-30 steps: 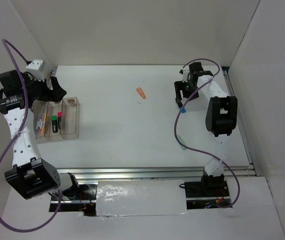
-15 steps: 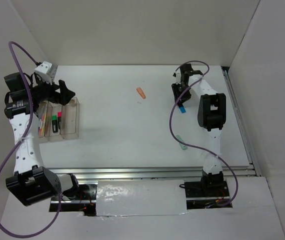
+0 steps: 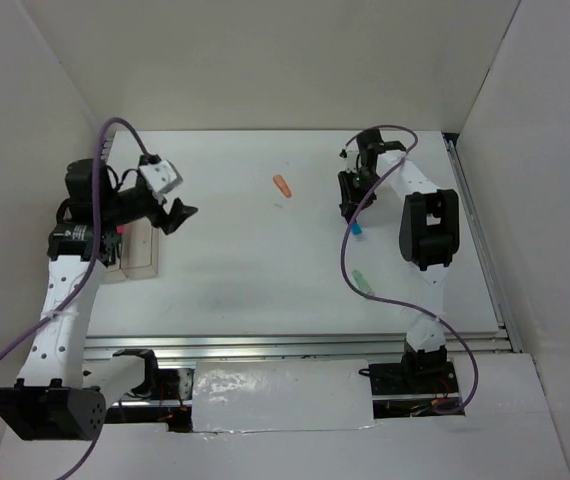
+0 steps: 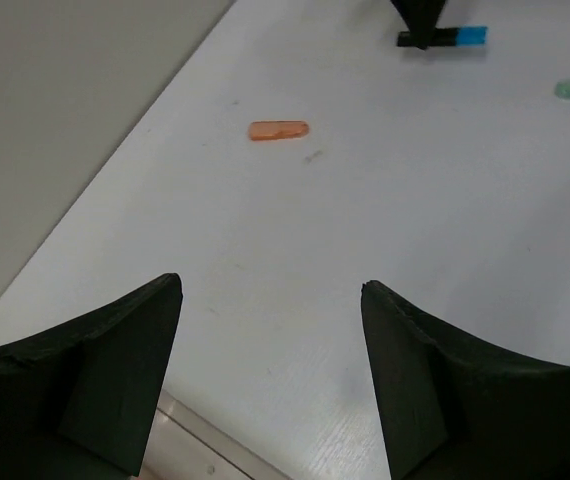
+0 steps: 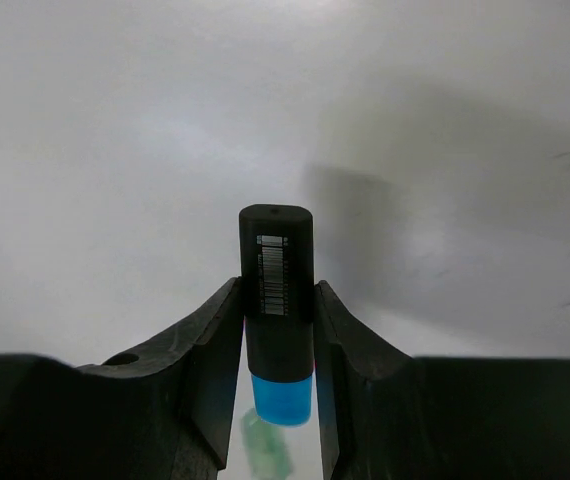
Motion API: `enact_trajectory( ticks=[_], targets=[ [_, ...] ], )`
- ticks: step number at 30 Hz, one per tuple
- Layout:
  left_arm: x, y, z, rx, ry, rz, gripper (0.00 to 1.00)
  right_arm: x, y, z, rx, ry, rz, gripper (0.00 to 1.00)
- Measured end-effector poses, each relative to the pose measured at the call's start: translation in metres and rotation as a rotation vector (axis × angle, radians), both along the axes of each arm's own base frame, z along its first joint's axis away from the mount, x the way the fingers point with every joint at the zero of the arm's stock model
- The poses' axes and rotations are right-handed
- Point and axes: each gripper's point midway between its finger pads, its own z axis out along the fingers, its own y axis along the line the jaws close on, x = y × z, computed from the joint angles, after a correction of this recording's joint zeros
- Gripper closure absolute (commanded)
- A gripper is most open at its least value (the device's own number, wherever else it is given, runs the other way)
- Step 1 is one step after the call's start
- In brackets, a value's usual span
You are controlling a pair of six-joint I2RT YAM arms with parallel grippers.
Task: Sort the stationery into containers
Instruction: Pick up the stationery from the center of the board, then place the stationery in the storage box.
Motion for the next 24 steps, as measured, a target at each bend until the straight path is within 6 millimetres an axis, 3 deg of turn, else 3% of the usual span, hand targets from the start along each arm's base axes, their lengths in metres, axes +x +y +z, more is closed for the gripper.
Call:
enact_trajectory(
  ticks=[6,9,13,16,19,24],
  targets=[
    [-0.048,-0.080,-0.051,0.158,-0.074,-0.355,0.11,-0.066,0.081,0.076,0.235,-0.027,0.155,1.00],
    [-0.070,-0.112,-0.071,0.234,-0.131,-0.497,0.16,-0.099,0.124,0.103,0.337,-0.030,0.263,1.00],
    [-0.087,-0.137,-0.089,0.325,-0.206,-0.613,0.25,-0.150,0.173,0.111,0.462,0.061,0.400,1.00],
    [-0.088,-0.149,-0.092,0.382,-0.269,-0.659,0.30,-0.177,0.195,0.116,0.546,0.140,0.466,1.00],
    [-0.092,-0.162,-0.098,0.457,-0.338,-0.713,0.37,-0.191,0.210,0.120,0.621,0.203,0.510,1.00],
    [-0.113,-0.183,-0.118,0.566,-0.422,-0.823,0.39,-0.205,0.226,0.113,0.693,0.306,0.536,1.00]
  ],
)
